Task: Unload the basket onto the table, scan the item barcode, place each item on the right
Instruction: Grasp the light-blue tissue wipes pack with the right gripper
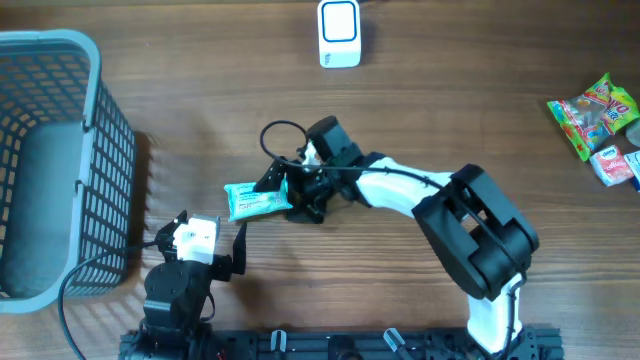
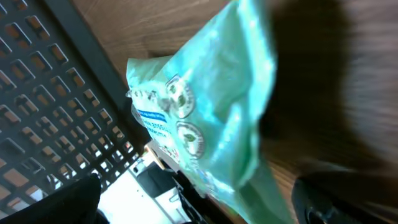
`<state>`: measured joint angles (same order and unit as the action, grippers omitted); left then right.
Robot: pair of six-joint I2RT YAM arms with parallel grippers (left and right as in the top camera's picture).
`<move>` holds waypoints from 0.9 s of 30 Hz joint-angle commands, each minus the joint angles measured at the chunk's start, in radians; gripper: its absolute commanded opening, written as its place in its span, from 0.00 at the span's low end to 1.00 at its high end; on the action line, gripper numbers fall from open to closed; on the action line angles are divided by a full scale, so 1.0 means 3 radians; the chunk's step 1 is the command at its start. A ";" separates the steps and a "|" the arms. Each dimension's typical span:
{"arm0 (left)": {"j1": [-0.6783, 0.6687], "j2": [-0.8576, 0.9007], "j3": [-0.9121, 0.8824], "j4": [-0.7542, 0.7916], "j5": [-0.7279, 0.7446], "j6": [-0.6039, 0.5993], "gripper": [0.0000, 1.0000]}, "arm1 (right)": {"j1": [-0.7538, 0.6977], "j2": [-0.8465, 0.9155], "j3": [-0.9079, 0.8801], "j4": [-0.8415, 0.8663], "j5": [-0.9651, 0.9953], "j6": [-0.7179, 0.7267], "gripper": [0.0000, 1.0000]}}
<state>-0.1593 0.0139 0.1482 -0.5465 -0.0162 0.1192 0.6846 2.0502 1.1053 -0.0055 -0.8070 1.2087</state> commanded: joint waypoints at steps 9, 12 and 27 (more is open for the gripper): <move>0.0020 -0.0018 -0.0001 0.0000 0.0028 0.0027 1.00 | 0.0083 0.0526 -0.0120 0.0017 0.1775 -0.0018 0.16; 0.0020 -0.0018 -0.0001 -0.0001 0.0028 0.0027 1.00 | 0.0074 0.0348 -0.0120 0.0011 0.1832 -0.0061 0.05; 0.0020 -0.0018 -0.0001 0.0000 0.0028 0.0027 1.00 | -0.0080 -0.2019 -0.0053 -0.2541 0.0360 0.2866 0.04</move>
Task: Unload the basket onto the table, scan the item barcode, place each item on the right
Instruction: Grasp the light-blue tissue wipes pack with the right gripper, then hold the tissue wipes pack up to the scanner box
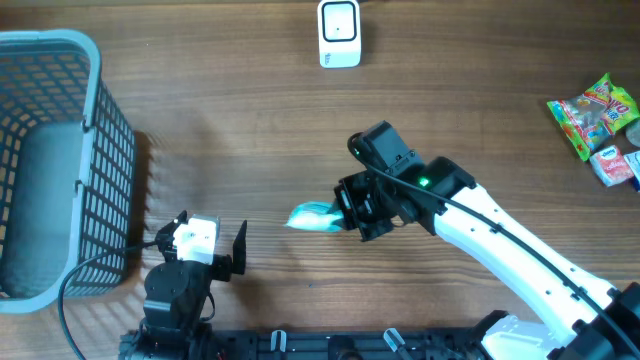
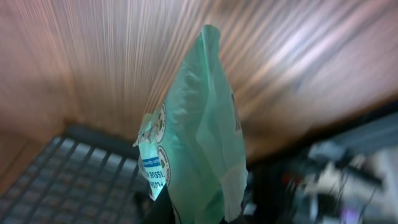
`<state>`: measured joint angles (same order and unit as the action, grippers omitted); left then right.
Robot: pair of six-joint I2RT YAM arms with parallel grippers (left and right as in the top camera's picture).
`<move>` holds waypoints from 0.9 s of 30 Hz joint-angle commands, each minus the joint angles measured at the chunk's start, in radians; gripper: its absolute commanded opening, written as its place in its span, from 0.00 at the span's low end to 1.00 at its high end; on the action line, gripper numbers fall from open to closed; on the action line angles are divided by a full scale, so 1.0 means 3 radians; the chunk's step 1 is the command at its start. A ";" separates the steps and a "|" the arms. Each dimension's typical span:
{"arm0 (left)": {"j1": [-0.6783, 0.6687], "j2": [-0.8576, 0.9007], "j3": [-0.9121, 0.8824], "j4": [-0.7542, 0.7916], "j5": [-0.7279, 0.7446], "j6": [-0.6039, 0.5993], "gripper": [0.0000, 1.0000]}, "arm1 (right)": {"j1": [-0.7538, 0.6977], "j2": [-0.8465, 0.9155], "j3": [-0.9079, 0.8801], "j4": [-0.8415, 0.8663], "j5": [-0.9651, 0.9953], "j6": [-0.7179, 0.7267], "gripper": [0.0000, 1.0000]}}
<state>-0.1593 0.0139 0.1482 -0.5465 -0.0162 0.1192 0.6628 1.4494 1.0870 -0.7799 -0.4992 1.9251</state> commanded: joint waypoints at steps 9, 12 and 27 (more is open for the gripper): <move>0.0020 -0.0018 -0.0001 -0.0001 0.0028 0.0027 1.00 | -0.0933 0.0395 0.0008 -0.0407 -0.1352 0.0477 0.05; 0.0020 -0.0018 -0.0001 -0.0001 0.0028 0.0027 1.00 | -0.1320 0.0872 0.0008 -0.0572 -0.1849 0.0477 0.05; 0.0020 -0.0018 -0.0001 -0.0001 0.0027 0.0027 1.00 | -0.1581 0.1565 0.0037 -0.0965 -0.3211 -0.0507 0.04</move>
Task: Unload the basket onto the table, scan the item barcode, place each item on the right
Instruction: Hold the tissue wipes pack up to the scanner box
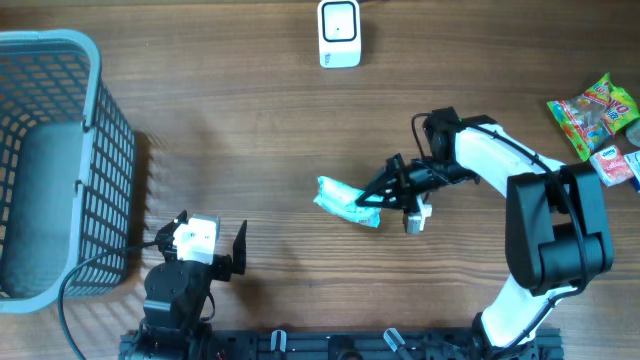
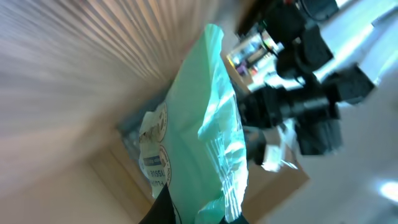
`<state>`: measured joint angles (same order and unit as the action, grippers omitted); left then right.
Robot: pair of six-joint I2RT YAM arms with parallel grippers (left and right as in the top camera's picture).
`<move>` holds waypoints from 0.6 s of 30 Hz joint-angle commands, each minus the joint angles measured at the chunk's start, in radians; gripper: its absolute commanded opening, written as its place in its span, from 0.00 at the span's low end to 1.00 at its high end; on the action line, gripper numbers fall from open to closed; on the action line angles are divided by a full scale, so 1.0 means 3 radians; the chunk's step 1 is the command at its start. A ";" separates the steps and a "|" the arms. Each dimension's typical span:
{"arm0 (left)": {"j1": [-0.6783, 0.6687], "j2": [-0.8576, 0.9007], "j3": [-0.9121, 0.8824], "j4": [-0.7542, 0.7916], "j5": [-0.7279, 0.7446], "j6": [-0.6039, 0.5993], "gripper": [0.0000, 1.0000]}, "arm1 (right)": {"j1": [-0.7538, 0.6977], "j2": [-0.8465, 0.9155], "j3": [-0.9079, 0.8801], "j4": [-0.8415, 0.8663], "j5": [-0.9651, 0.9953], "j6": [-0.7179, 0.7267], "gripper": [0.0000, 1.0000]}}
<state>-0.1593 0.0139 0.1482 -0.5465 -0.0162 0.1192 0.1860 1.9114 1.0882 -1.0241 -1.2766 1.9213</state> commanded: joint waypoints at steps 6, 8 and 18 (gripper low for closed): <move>0.0020 -0.0018 -0.0001 -0.0001 0.0028 0.0027 1.00 | 0.0244 -0.0122 0.0473 -0.0210 -0.0646 -0.1296 0.04; 0.0020 -0.0018 -0.0001 0.0000 0.0028 0.0027 1.00 | 0.0356 -0.0125 0.0896 0.0324 -0.0252 -0.1333 0.04; 0.0020 -0.0018 -0.0001 -0.0001 0.0028 0.0027 1.00 | 0.0567 -0.0121 0.1066 0.3599 0.2117 -0.0963 0.04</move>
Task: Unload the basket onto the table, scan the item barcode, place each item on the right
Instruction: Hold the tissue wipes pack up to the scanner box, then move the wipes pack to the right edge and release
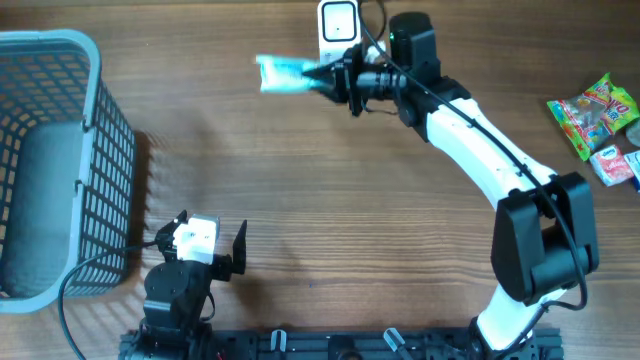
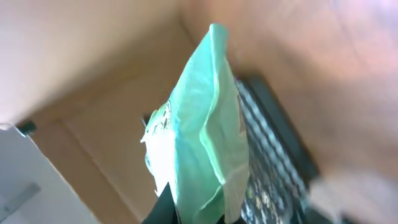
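Note:
A mint-green snack packet [image 1: 283,73] hangs in the air at the back of the table, just left of the white barcode scanner [image 1: 340,33]. My right gripper [image 1: 326,73] is shut on the packet's right end. In the right wrist view the packet [image 2: 202,124] stands up from the gripper [image 2: 193,214], edge-on, its printing on the left face; no barcode can be made out. My left gripper [image 1: 238,248] rests open near the front left, holding nothing.
A grey mesh basket [image 1: 95,120] stands at the left edge. Loose snack packets [image 1: 593,108] lie at the far right edge. The right arm stretches from the front right across to the scanner.
My right gripper, still holding the green packet, has gone from mid-table to the back of the table, beside the scanner. The left arm has not moved.
My right gripper was first at the green packet left of centre, near the basket. Then it held the packet above the table's middle, then a little further right. Now the packet hangs beside the scanner at the back.

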`<state>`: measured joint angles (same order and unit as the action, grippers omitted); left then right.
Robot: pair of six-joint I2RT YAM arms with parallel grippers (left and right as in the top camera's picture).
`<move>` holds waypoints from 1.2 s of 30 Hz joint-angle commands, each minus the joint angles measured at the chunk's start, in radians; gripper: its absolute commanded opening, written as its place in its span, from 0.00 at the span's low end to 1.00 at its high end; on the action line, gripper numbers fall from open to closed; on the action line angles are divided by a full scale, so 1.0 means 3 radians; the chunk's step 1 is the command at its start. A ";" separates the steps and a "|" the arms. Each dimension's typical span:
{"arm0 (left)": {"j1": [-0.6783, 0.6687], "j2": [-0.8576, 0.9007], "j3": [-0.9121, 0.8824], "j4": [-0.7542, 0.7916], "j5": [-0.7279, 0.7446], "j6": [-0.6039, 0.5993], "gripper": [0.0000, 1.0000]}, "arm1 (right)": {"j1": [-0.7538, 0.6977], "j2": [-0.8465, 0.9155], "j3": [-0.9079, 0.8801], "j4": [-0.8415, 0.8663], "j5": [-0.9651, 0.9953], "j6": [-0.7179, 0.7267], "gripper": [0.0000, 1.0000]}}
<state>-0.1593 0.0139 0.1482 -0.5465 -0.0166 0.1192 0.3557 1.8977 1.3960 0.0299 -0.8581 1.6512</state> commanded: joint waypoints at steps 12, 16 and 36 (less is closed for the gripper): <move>0.0020 -0.0018 -0.0001 -0.0001 0.0029 0.0027 1.00 | -0.0078 0.1311 0.0356 0.2159 0.1690 0.0242 0.05; 0.0020 -0.0018 -0.0001 -0.0001 0.0029 0.0027 1.00 | -0.0111 0.1736 0.1132 0.1783 0.1704 0.0248 0.05; 0.0020 -0.0018 -0.0001 0.0000 0.0029 0.0027 1.00 | -0.1703 -0.0225 0.1176 -0.3361 0.1940 -0.1911 0.04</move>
<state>-0.1593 0.0151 0.1482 -0.5472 -0.0162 0.1192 -0.0013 1.8194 1.7725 -0.7647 -0.3954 1.2938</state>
